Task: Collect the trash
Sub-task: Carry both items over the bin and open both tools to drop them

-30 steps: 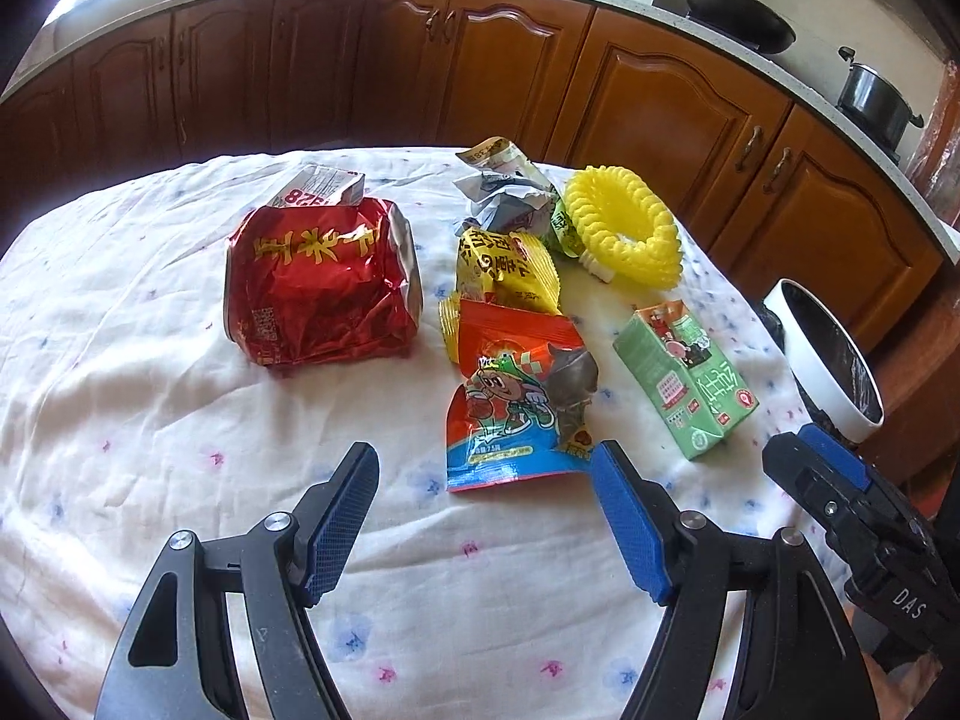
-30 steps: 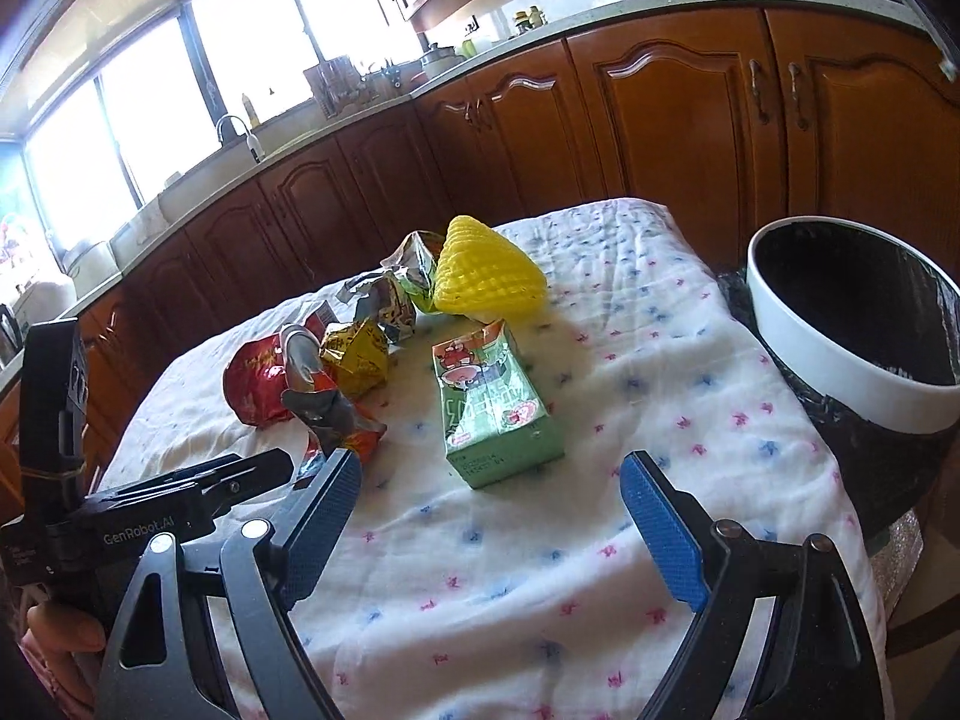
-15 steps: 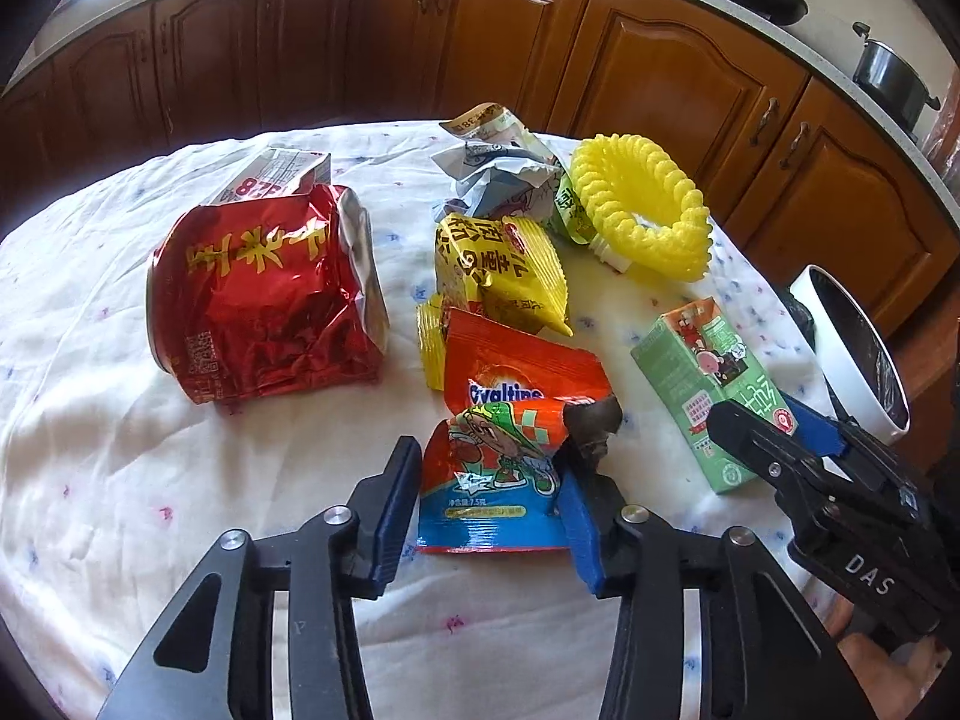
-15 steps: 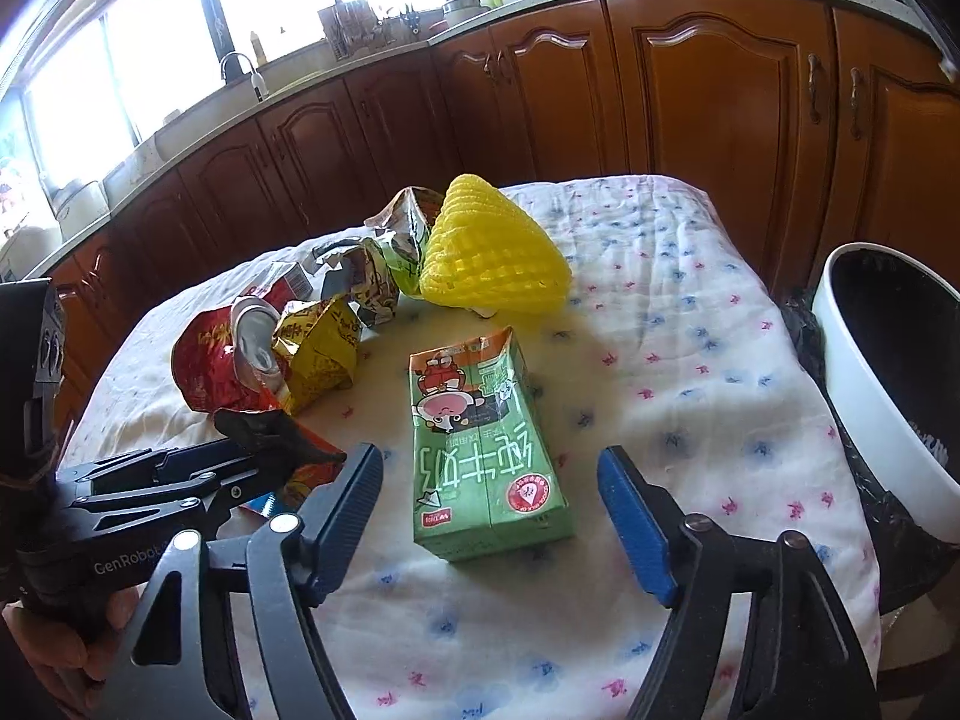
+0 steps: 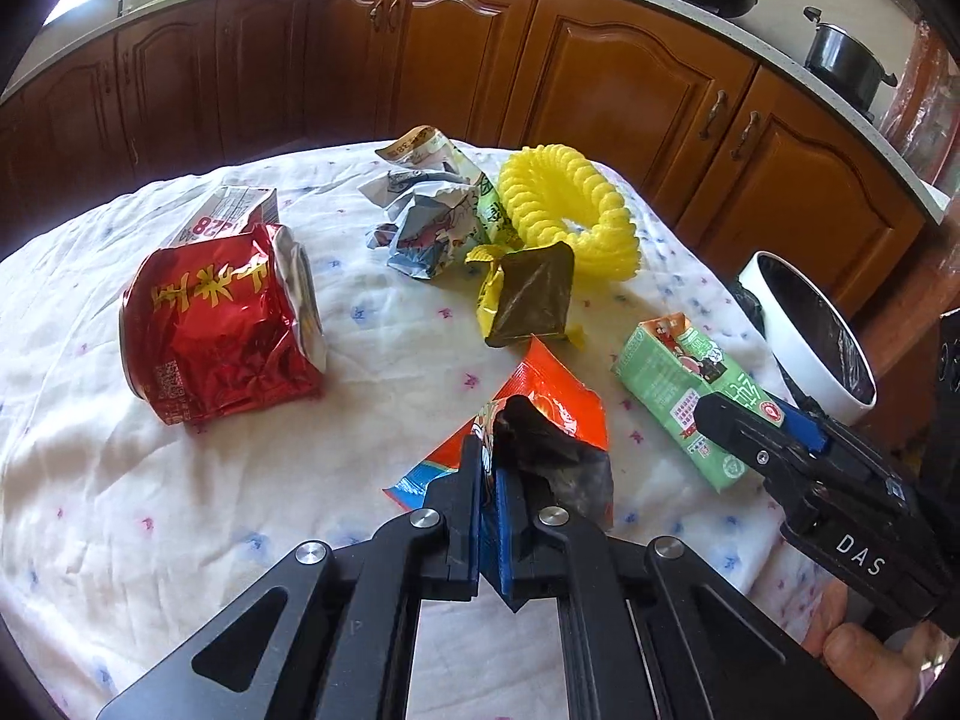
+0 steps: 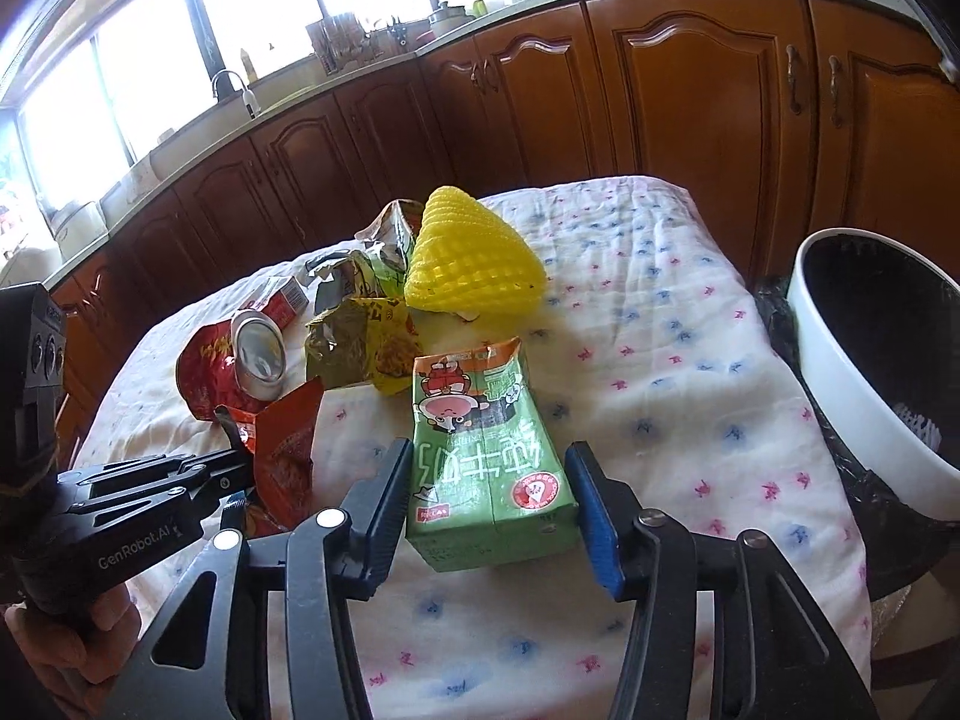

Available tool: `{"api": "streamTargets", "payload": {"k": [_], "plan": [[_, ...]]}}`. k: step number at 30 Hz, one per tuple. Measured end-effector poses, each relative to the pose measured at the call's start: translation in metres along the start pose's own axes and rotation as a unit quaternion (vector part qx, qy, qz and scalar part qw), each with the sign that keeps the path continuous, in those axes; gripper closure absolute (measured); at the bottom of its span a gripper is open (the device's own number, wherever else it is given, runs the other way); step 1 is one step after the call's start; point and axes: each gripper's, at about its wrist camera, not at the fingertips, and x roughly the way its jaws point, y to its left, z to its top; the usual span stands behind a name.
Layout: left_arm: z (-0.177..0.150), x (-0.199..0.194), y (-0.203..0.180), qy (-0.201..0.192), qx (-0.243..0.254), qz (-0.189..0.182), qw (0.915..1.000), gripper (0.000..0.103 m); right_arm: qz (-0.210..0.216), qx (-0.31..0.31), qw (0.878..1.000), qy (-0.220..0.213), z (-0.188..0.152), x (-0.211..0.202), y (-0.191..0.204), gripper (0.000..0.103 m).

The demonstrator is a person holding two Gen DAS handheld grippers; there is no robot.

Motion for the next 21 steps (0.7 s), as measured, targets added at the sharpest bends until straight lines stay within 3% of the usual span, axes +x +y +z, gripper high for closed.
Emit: {"api": "streamTargets", "payload": {"k": [21], "plan": [[0.011,-0.019,-0.081,-0.019,0.074,-0.063,0.9951,0.1,-0.05,0.052,0.994,-0.084,-0.004,-0.09,-0.051,0.052]]}}
